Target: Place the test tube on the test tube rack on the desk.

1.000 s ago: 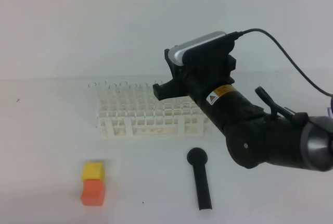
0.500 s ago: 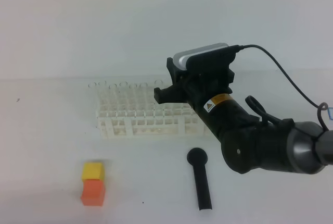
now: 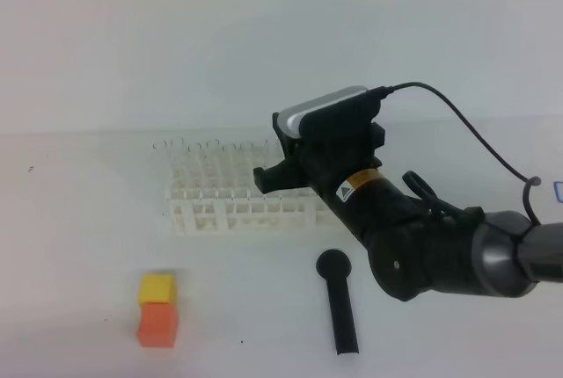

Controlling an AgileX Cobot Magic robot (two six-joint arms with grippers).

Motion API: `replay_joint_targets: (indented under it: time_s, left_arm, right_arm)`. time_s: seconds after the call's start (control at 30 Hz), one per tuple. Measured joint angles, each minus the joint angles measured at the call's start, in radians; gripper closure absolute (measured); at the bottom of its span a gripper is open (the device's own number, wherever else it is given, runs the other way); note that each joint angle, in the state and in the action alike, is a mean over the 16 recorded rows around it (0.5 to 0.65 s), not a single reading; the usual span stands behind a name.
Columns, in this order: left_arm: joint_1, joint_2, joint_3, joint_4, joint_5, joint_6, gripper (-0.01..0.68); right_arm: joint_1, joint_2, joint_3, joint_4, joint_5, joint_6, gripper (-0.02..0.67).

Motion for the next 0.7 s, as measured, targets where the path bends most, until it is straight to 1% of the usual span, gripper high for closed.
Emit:
replay_joint_targets:
  time_s: [0.37, 0.7]
  left_arm:
    - [0.001, 0.007, -0.002, 0.0, 0.0, 0.0, 0.674]
    - [0.001, 0.009, 0.0, 0.0, 0.0, 0.0, 0.674]
  right_arm:
    - [0.002, 0.025, -0.001, -0.02, 0.005, -0.058, 0.53]
    - [0.005, 0.027, -0.003, -0.022, 0.005, -0.08, 0.53]
